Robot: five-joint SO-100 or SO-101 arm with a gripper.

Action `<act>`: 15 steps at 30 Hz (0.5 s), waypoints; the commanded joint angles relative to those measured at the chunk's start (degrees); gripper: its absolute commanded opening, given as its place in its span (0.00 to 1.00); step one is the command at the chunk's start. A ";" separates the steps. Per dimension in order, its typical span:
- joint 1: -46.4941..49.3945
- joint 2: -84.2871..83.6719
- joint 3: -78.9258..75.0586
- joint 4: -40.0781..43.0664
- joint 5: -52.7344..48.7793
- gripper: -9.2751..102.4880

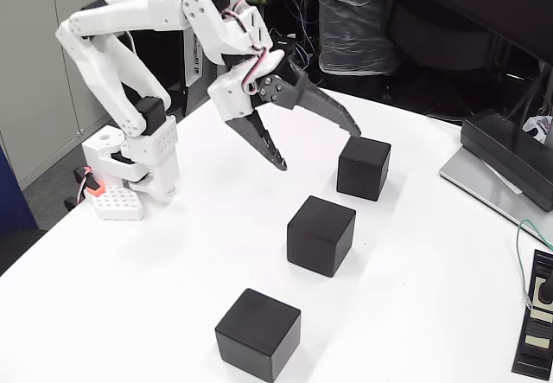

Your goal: Stack the 3 blocks

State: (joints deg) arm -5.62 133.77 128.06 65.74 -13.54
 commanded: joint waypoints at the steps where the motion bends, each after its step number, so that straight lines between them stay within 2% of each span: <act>1: 0.53 -4.31 -2.46 0.26 0.09 0.43; 15: 4.31 -24.61 -8.35 -3.78 3.78 0.42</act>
State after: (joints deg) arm -1.67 111.01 122.08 62.58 -10.46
